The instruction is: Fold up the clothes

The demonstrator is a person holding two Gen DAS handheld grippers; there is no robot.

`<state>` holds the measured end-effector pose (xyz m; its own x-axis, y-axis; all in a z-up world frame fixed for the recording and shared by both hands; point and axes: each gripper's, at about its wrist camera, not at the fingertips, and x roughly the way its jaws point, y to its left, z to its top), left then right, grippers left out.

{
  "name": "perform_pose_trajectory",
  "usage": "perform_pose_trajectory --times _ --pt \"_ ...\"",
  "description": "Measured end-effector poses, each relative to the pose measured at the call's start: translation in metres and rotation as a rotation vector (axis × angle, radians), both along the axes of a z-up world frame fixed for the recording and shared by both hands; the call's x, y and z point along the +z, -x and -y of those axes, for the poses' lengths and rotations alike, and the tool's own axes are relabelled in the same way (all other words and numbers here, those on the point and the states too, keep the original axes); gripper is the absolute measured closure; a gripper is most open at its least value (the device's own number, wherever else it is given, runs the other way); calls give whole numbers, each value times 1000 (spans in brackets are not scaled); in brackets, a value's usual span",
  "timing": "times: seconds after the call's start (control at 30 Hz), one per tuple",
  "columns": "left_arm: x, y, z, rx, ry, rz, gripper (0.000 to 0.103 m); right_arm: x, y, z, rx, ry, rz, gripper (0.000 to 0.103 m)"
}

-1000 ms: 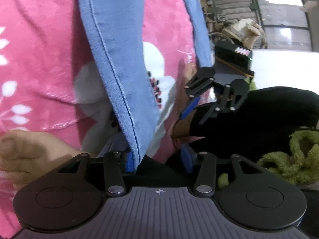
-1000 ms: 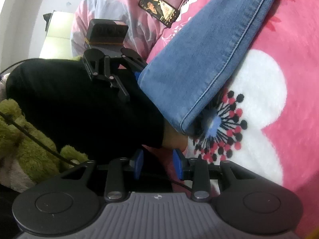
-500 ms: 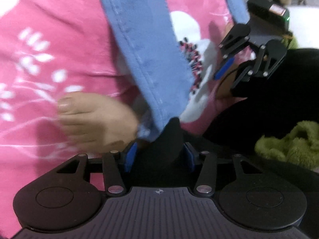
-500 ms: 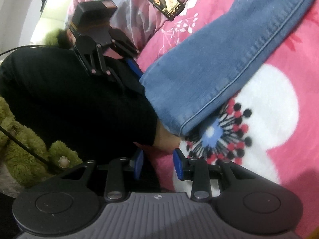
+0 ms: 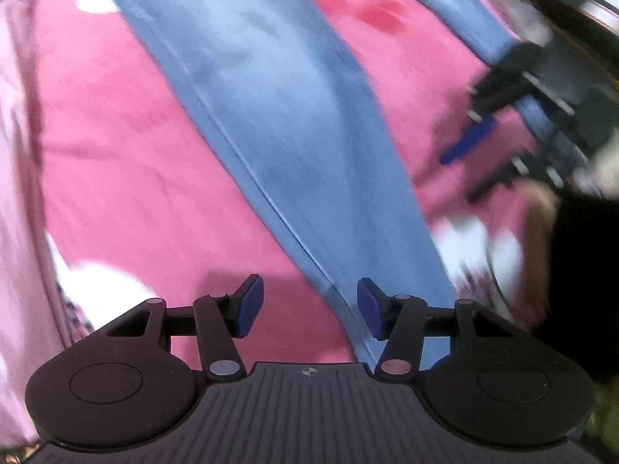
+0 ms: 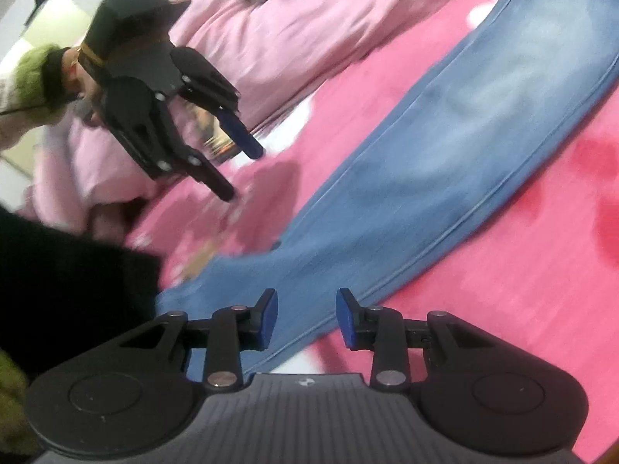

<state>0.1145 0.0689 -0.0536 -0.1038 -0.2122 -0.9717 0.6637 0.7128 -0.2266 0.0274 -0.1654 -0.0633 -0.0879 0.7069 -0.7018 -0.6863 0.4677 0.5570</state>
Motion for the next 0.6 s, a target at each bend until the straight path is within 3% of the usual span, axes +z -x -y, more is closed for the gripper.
perform_pose_trajectory --times 0.1,0.23,0.47,0.6 --pt "-20 -17 8 42 -5 -17 50 -3 -13 -3 12 11 63 67" --pt "-45 -12 9 64 -10 -68 50 -13 -26 -7 39 -4 57 67" --pt "-68 4 -25 302 76 -91 50 -28 -34 7 -4 -125 -33 67" --pt "-66 16 -43 397 78 -87 50 -27 -19 6 31 -156 42 67"
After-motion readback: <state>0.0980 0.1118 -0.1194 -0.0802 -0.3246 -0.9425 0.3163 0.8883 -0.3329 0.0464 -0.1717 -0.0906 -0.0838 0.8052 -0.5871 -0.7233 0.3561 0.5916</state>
